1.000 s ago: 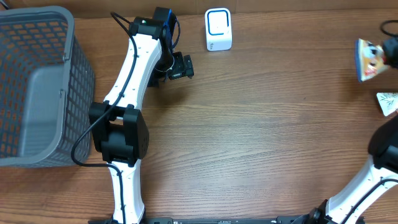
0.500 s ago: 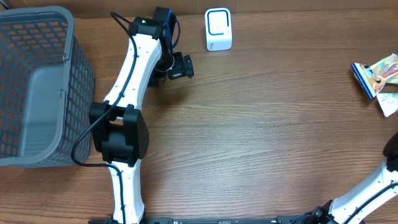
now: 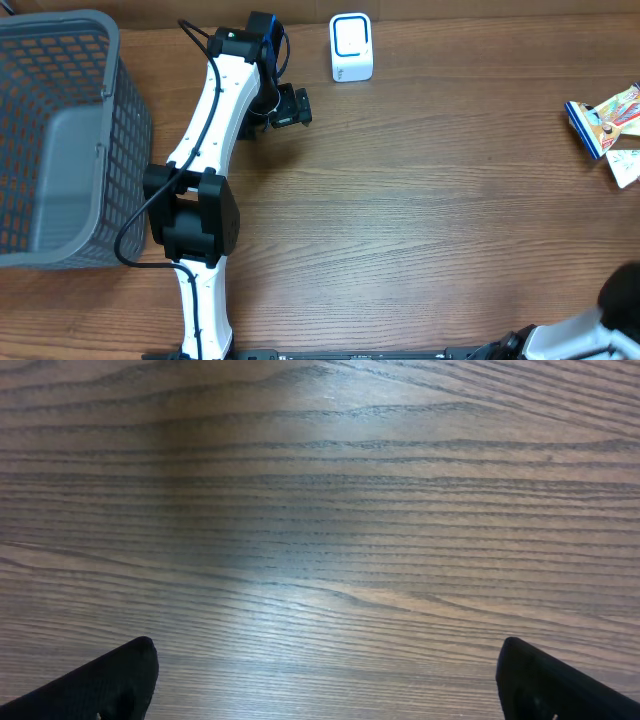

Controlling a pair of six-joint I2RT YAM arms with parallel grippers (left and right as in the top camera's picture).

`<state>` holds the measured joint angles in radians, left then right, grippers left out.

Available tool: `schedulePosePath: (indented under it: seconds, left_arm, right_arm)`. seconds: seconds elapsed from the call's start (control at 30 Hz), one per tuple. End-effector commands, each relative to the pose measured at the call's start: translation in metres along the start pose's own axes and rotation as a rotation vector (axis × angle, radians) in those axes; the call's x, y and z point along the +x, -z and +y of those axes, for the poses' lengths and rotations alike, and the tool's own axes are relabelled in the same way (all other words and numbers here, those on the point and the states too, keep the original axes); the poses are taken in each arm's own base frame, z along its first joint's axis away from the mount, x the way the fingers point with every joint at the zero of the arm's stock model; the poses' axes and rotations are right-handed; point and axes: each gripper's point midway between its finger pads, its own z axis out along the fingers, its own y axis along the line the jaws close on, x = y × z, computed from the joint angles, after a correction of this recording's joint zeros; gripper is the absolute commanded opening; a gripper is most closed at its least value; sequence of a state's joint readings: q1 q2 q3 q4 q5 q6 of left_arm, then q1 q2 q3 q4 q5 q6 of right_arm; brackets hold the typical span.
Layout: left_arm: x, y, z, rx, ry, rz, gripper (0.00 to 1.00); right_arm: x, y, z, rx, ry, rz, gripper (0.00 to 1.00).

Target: Scan the item barcode

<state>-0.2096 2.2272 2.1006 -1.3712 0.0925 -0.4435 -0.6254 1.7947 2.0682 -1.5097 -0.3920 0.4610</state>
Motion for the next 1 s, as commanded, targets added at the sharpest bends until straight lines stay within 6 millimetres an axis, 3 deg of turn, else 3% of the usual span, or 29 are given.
schedulePosePath:
  seconds: [0.0,0.2,0.4,0.6,0.97]
  left_arm:
    - [0.002,0.0,-0.002,0.001,0.0,0.002,1.0]
    - [0.002,0.0,-0.002,0.001,0.0,0.002,1.0]
    - [0.002,0.0,-0.002,0.001,0.0,0.002,1.0]
    - [0.002,0.0,-0.002,0.001,0.0,0.002,1.0]
    - [0.002,0.0,-0.002,0.001,0.0,0.002,1.0]
  right_arm:
    - [0.045,0.037,0.019,-0.056,0.177,0.02,0.9]
    - [0.117,0.078,0.029,-0.097,0.347,0.013,0.91]
    - [0.169,0.113,0.031,-0.191,0.479,-0.077,0.91]
    - [0.183,0.123,0.023,-0.274,0.545,-0.223,0.91]
    - [0.186,0.091,0.003,-0.258,0.513,-0.206,0.94]
